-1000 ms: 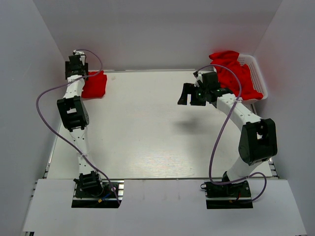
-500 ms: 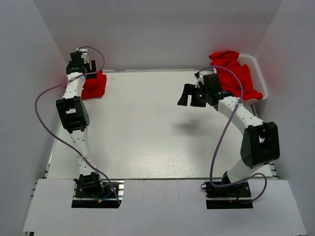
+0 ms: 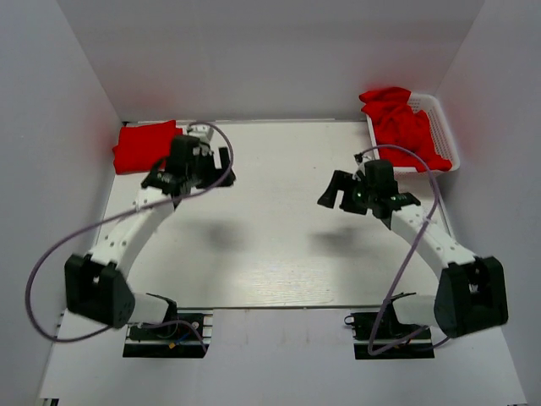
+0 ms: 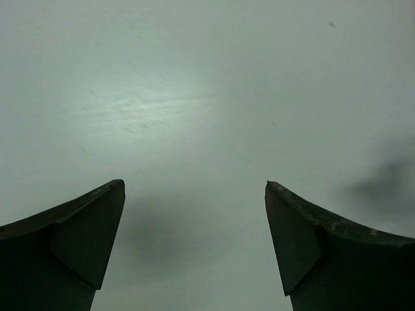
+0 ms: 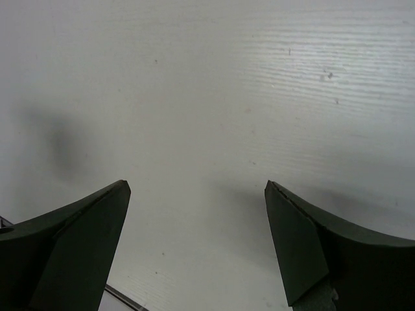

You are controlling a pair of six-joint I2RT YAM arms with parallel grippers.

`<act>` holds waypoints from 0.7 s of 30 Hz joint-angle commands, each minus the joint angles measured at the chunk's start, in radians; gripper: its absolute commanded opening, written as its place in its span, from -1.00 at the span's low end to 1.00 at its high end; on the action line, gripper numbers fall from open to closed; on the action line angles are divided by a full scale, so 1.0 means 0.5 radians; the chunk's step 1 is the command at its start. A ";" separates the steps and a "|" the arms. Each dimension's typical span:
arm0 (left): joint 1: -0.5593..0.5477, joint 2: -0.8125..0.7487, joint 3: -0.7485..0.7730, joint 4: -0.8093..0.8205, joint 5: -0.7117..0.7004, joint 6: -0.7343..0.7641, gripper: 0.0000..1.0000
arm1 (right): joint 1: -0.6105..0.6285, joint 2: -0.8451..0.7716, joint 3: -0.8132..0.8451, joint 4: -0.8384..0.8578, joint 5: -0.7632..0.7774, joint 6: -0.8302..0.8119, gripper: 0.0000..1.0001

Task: Fold and stack the t-shirts
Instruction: Put the neatly folded tshirt into the corner of the board with the left arm

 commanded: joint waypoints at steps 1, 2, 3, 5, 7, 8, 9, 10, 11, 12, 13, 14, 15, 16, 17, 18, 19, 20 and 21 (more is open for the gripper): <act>-0.223 -0.254 -0.284 -0.029 -0.197 -0.315 0.98 | -0.005 -0.203 -0.164 0.053 0.161 0.018 0.81; -0.291 -0.318 -0.340 -0.051 -0.234 -0.358 0.98 | -0.005 -0.231 -0.193 0.041 0.162 0.009 0.81; -0.359 -0.340 -0.392 -0.051 -0.265 -0.395 0.98 | 0.001 -0.307 -0.220 0.032 0.165 0.015 0.81; -0.518 -0.341 -0.479 -0.078 -0.357 -0.496 0.98 | -0.002 -0.369 -0.334 0.029 0.186 0.030 0.81; -0.632 -0.307 -0.476 -0.151 -0.522 -0.497 0.98 | -0.002 -0.479 -0.395 0.026 0.217 0.064 0.81; -0.660 -0.289 -0.451 -0.201 -0.596 -0.497 0.98 | 0.004 -0.537 -0.432 0.041 0.220 0.067 0.81; -0.681 -0.267 -0.378 -0.256 -0.712 -0.497 0.98 | 0.001 -0.565 -0.466 0.044 0.229 0.079 0.81; -0.700 -0.249 -0.344 -0.338 -0.750 -0.472 0.98 | 0.001 -0.620 -0.481 0.056 0.239 0.083 0.81; -0.700 -0.230 -0.316 -0.367 -0.777 -0.396 0.98 | -0.002 -0.666 -0.512 0.090 0.251 0.086 0.81; -0.724 -0.230 -0.295 -0.385 -0.799 -0.374 0.98 | -0.005 -0.685 -0.527 0.099 0.254 0.089 0.81; -0.724 -0.230 -0.294 -0.385 -0.799 -0.356 0.98 | -0.002 -0.725 -0.536 0.111 0.260 0.092 0.81; -0.743 -0.282 -0.294 -0.364 -0.799 -0.355 0.98 | -0.011 -0.722 -0.527 0.124 0.260 0.089 0.81; -0.743 -0.304 -0.337 -0.364 -0.799 -0.322 0.98 | -0.002 -0.725 -0.527 0.115 0.269 0.086 0.81; -0.743 -0.325 -0.337 -0.336 -0.778 -0.322 0.98 | -0.002 -0.722 -0.521 0.121 0.272 0.092 0.81; -0.743 -0.350 -0.368 -0.336 -0.778 -0.322 0.98 | -0.002 -0.710 -0.506 0.105 0.272 0.074 0.81; -0.743 -0.368 -0.389 -0.336 -0.759 -0.297 0.98 | 0.001 -0.710 -0.497 0.081 0.272 0.070 0.81; -0.743 -0.396 -0.390 -0.336 -0.759 -0.297 0.98 | -0.002 -0.695 -0.488 0.072 0.278 0.076 0.81; -0.743 -0.396 -0.390 -0.336 -0.759 -0.297 0.98 | 0.007 -0.685 -0.478 0.069 0.279 0.076 0.81; -0.743 -0.417 -0.390 -0.357 -0.777 -0.297 0.98 | -0.002 -0.676 -0.475 0.056 0.272 0.073 0.81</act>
